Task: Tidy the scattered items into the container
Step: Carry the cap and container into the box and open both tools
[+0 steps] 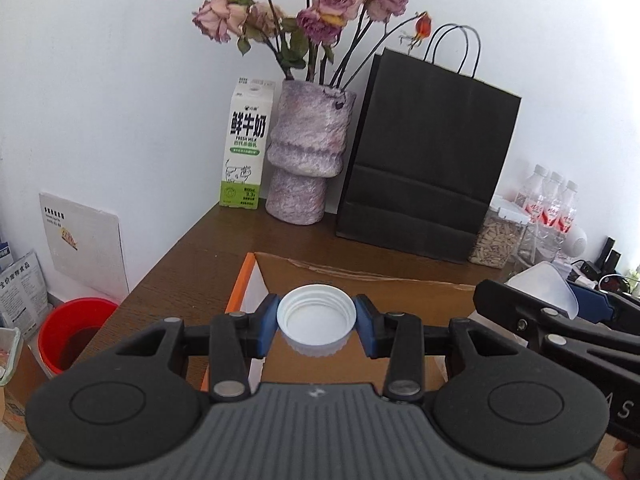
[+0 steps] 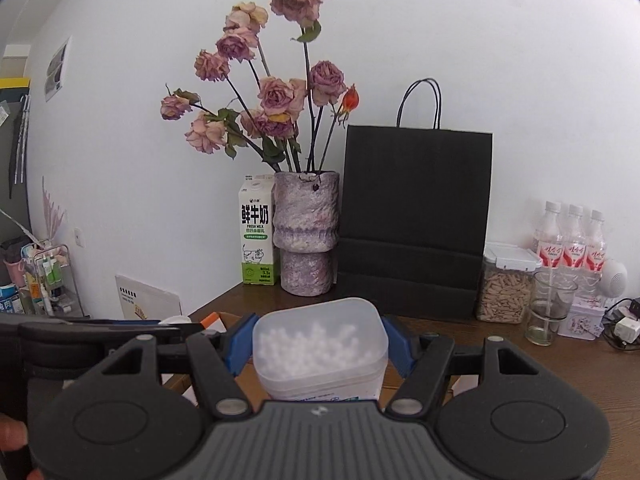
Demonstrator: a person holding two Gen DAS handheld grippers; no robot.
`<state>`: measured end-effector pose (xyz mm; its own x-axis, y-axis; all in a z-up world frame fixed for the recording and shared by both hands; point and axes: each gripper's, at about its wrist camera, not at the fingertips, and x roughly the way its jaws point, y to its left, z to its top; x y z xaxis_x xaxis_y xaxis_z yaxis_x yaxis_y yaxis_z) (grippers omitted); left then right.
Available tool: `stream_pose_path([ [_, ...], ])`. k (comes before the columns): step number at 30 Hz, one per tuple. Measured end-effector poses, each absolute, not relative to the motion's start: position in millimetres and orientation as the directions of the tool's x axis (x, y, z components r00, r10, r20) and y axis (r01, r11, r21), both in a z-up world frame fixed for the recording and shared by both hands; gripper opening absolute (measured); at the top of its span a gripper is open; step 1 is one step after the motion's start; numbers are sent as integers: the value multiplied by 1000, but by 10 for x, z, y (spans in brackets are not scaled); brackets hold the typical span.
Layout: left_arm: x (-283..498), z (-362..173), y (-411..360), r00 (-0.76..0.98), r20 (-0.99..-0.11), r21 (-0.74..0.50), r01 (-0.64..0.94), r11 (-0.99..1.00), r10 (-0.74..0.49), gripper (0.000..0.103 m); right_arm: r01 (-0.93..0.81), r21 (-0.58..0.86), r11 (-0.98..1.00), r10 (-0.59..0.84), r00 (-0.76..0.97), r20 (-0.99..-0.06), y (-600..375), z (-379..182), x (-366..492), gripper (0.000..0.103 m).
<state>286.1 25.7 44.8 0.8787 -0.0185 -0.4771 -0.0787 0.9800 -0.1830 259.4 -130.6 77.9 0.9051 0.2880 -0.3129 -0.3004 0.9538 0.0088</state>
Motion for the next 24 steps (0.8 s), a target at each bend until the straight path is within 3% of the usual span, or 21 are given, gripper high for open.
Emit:
stream_pose_path([
  [8,3224,195,314,812,-584,-131,-117,985,19,41,-298,60,953,296,866,-403,-1146,454,3181,66],
  [16,3263,92,270,791,-611,-99,-122,988,36,41,-295,71,953,294,841,-455,-1172,269,3317,66],
  [21,3241,120,283,800,-599,-103,-127,986,41,57,-292,70,954,290,837,-464,-1179,274,3324,68],
  [22,3239,127,296,800,-599,-116,-127,985,33,60,-283,77,956,286,838,-465,-1195,279,3327,73],
  [24,3217,137,321,804,-594,-142,-126,982,17,79,-251,84,964,260,841,-474,-1238,298,3336,86],
])
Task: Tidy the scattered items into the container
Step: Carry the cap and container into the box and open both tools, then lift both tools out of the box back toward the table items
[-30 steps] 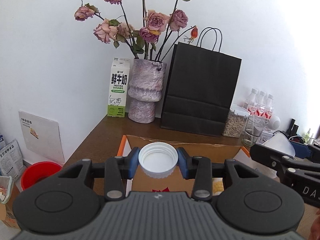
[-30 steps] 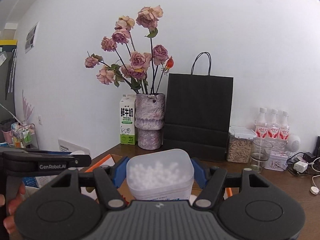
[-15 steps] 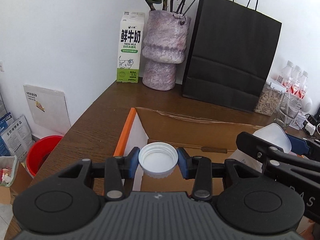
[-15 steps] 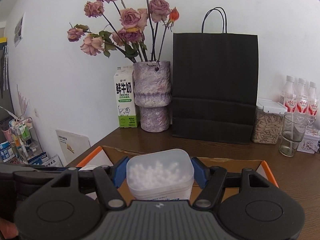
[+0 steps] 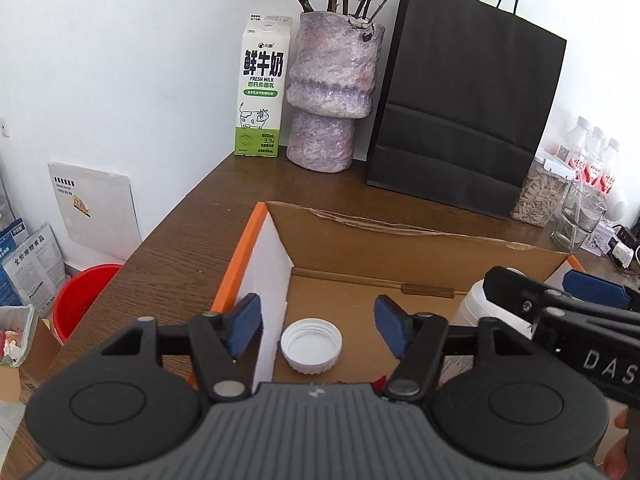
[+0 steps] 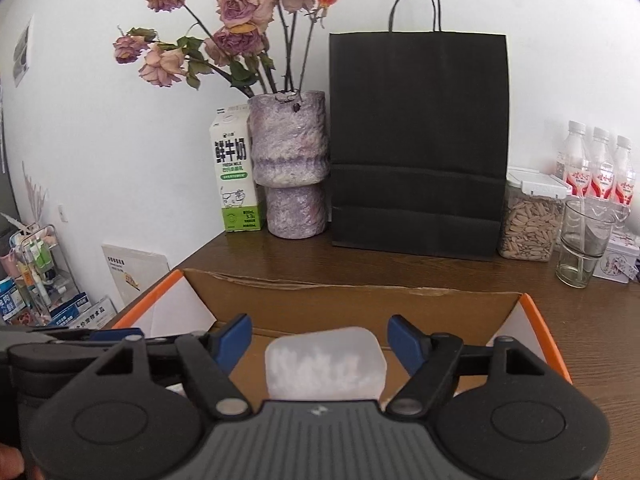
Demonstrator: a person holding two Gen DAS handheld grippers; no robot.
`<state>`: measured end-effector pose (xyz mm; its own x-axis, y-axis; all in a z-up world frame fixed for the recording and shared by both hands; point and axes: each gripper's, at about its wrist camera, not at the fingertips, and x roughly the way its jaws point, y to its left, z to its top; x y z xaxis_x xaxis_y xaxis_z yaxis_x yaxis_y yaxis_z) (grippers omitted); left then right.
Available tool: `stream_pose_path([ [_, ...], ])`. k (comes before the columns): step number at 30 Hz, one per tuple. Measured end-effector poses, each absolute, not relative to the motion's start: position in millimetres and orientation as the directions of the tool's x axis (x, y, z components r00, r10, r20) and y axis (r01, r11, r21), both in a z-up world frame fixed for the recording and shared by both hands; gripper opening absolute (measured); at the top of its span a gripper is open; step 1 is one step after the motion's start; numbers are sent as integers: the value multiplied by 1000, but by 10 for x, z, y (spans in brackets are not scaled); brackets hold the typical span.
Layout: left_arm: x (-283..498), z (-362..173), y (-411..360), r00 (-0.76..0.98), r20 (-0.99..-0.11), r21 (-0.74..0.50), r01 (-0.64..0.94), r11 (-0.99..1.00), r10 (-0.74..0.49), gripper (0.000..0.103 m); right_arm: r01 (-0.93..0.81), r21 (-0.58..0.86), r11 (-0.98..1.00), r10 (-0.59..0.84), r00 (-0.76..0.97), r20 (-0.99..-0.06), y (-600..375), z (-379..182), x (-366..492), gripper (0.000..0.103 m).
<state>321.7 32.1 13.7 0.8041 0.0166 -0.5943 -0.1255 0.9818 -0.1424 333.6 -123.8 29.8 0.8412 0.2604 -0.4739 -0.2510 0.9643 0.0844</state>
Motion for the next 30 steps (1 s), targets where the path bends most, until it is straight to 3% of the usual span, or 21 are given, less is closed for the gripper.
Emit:
stream_pose_path([
  [1,3199,142,323,807,-590,-145,-134,980,23,85,-227,93,969,244,847,-473,-1283,315,3333,90],
  [2,3174,151,319,812,-581,-135,-155,979,48,99,-216,104,971,239,850,-470,-1322,331,3333,94],
  [3,3163,159,318,819,-572,-134,-156,979,52,103,-209,119,971,241,850,-469,-1367,347,3335,98],
  [5,3143,175,300,823,-565,-121,-150,981,56,103,-200,161,967,253,847,-467,-1463,386,3339,103],
  [19,3050,232,291,846,-533,-148,-123,981,26,103,-233,142,962,273,853,-445,-1456,523,3225,103],
  [30,2797,402,266,890,-455,-164,-119,979,32,103,-256,139,957,291,861,-416,-1475,653,3074,103],
])
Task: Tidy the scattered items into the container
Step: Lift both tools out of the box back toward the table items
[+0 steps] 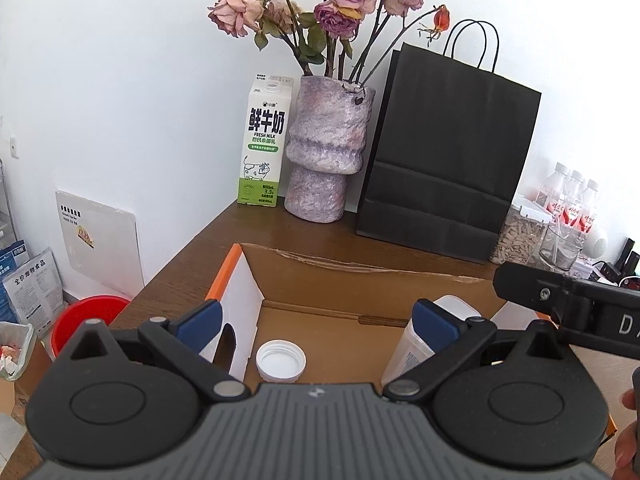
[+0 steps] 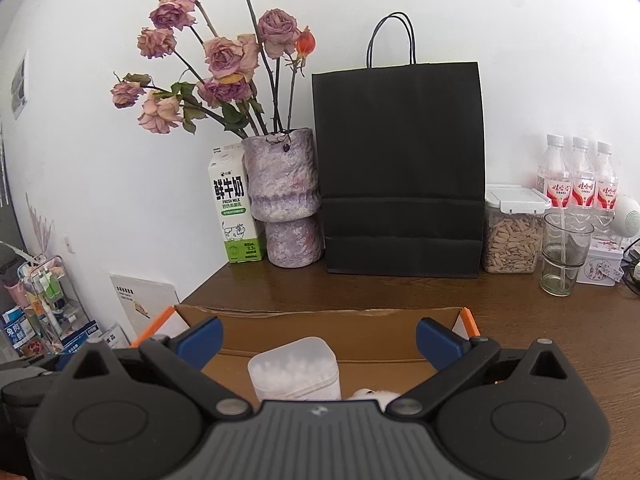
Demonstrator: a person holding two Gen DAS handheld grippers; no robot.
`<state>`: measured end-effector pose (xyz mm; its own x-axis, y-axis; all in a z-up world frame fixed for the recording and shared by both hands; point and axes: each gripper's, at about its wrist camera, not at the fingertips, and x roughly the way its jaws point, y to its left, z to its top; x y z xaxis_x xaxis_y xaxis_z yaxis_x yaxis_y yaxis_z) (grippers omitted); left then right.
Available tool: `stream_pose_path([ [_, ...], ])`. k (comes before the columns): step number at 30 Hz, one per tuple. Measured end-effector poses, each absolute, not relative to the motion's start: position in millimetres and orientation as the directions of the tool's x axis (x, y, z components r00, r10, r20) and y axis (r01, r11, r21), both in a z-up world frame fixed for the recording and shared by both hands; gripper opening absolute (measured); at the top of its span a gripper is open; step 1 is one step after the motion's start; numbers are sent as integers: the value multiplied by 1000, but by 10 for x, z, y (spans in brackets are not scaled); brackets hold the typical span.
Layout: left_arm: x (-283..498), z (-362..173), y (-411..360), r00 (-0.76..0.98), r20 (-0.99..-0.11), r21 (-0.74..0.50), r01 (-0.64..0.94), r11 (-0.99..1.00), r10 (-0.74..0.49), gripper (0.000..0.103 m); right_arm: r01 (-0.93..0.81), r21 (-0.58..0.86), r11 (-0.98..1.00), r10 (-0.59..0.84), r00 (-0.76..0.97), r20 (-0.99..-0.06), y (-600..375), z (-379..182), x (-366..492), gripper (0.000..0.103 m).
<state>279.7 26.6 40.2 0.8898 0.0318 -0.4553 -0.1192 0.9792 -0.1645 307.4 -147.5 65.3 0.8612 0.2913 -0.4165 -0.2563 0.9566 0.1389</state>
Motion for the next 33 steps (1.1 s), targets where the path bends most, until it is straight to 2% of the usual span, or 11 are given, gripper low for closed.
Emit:
stream_pose_path([
  [12,2339,429,330,912,-409,-197,-117,973,27,103,-289,92,953,303,888,-347,-1509,857,2615,103],
  [22,1818,452,405,925,-378,-177,-114,978,39,103,-298,40,954,296,905,-305,-1533,863,1959,103],
  [33,1281,343,471,925,-378,-147,-104,984,41,103,-294,23,955,282,885,-371,-1676,525,1389,103],
])
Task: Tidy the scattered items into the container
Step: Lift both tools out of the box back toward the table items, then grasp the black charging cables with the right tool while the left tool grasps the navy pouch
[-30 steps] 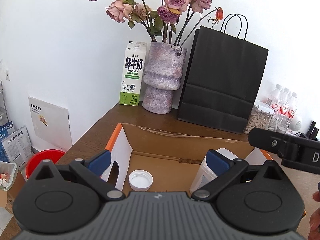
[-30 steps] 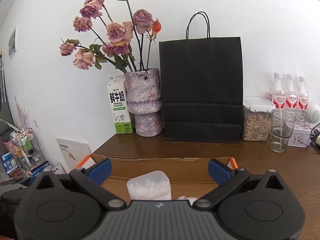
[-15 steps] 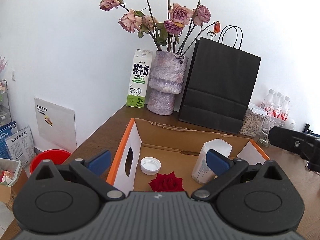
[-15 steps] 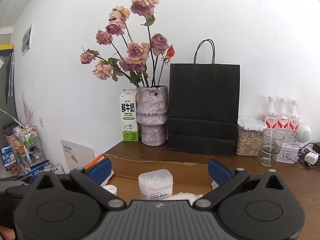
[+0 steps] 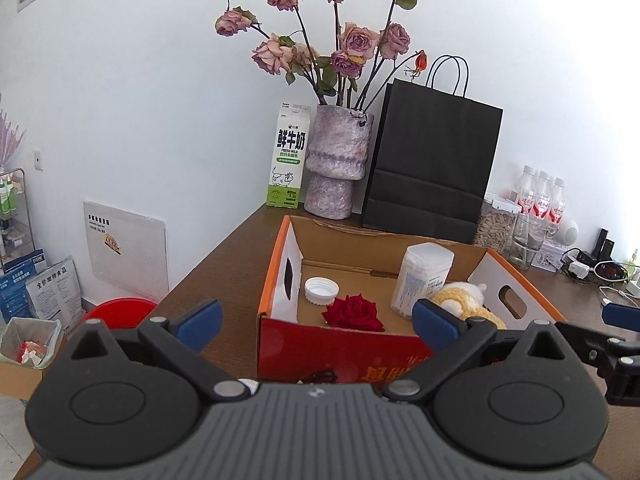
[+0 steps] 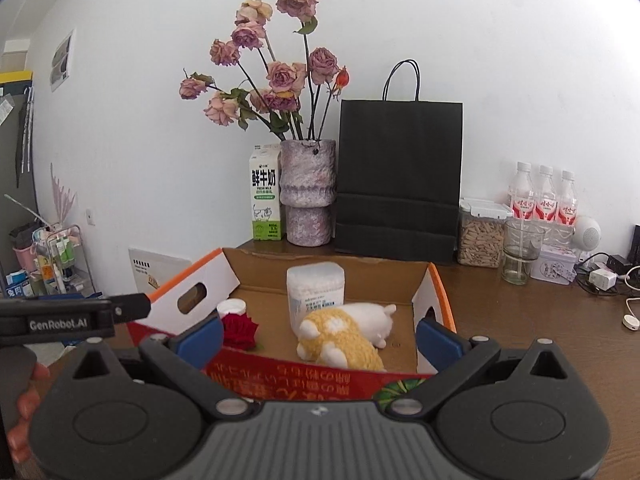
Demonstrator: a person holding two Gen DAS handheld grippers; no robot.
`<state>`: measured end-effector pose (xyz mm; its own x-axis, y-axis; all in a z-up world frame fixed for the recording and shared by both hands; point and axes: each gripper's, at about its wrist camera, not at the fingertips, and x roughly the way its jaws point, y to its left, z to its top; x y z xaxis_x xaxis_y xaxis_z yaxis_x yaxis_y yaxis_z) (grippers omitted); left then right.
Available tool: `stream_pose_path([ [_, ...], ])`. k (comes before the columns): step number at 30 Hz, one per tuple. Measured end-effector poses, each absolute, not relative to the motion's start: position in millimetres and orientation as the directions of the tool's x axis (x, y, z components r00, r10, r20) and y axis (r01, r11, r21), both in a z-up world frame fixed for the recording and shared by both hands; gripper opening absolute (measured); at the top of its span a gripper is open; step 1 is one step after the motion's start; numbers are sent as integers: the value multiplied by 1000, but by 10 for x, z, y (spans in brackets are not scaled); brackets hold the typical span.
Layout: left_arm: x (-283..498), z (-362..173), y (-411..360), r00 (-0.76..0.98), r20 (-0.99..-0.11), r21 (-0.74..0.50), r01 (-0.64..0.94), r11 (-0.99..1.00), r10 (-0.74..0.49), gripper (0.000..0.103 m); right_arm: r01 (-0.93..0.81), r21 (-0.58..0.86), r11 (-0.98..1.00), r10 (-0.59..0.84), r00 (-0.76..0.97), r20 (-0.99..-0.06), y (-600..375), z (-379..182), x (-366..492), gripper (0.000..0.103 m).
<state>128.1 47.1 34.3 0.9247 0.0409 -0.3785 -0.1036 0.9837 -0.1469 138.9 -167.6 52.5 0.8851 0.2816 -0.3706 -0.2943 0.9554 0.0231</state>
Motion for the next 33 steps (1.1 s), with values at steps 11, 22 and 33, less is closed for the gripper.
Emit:
stream_pose_path([
  [11,923,176,507,907,-419,-121,-95,988,36,103,-278,-13,960,250,882,-398,-1851,264,868,103],
  [22,607,22,599,889,-455,-122,-107,987,40,103,-287,-3,958,255,857,-448,-2028,57,458,103],
  [33,544,-160,506,859,-512,-113,-57,992,-9,103,-291,15,957,253,804,-538,-1986,-270,417,103],
])
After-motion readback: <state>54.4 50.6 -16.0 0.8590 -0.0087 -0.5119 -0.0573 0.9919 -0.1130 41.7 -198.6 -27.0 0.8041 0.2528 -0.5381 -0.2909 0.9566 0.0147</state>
